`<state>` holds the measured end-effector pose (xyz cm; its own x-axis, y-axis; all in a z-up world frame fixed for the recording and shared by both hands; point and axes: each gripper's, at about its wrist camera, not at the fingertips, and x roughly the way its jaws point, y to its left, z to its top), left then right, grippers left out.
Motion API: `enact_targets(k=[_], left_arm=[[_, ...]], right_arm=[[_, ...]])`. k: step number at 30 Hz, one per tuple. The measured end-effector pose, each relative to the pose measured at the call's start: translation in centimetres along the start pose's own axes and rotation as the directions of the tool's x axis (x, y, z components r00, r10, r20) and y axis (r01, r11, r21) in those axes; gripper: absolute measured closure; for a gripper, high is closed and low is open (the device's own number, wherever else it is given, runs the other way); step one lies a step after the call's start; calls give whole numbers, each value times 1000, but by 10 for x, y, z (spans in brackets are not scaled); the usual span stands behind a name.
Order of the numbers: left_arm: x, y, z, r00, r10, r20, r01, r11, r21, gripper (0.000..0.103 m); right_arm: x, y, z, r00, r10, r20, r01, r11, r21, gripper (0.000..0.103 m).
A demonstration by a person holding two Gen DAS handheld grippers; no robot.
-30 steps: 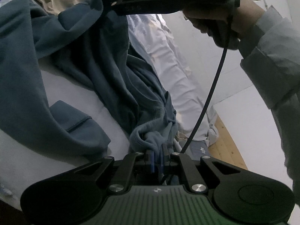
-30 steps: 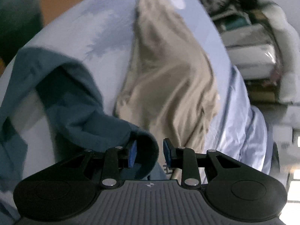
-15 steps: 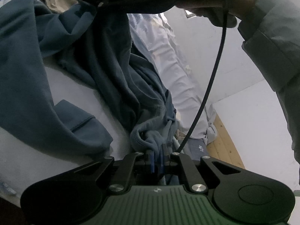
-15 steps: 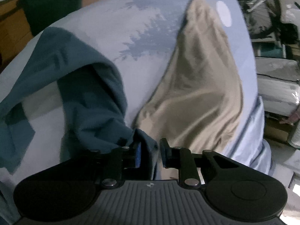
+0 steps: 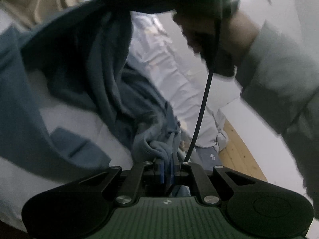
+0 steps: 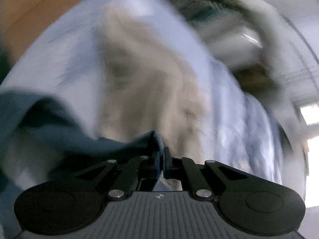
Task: Fold clothes
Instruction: 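Grasp the dark blue shirt with the right gripper apart from the left gripper, then lift the shirt up off the bed with both grippers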
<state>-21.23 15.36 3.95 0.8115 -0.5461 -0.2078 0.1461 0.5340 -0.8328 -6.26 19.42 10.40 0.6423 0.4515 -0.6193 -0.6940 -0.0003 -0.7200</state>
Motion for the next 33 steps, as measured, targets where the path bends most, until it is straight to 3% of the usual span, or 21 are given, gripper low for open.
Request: enact_targets(k=[1,3,5,8,12,14,17,21,25,29,33], left_arm=[[-5,-4,2,1000,-5,13,5,1000,21,101],[-18,-10,8,999,-9,44,6,998,65,101],[-33,-19,14,997,-15,81,5,993,122,101],[-57,-36,25,989,-13,148,-18,978,210,101],[-85,-65,43,969,-21,247,-54,954,293,101],[-96,-85,56,953,-27,302,-79,939,334,101],[-108,-120,81,920,-57,387,-102,920,377,101],[-129,-165,117,871,-93,482,-140,894,426,101],[-154,-206,148,815,-112,568,-210,858,470,101],[-182,-248,169,759,-136,636,-254,839,482,101],[-200,-297,173,729,-197,655,-273,794,543,101]], right_arm=[[-8,-17,-9,999,-37,-1,37,992,118,102],[-28,-48,-33,995,-103,-13,101,934,344,102],[-54,-75,-62,988,-153,-14,136,831,540,102],[-104,-102,-109,971,-238,-16,168,634,754,102],[-182,-121,-161,935,-355,2,138,368,920,102],[-220,-123,-175,910,-414,17,108,277,955,102],[-279,-122,-189,853,-521,32,70,175,982,102],[-348,-123,-194,763,-645,40,32,98,995,102],[-420,-117,-192,649,-760,31,12,51,999,102],[-487,-103,-189,549,-834,50,2,61,998,102],[-543,-84,-180,459,-886,68,5,79,997,102]])
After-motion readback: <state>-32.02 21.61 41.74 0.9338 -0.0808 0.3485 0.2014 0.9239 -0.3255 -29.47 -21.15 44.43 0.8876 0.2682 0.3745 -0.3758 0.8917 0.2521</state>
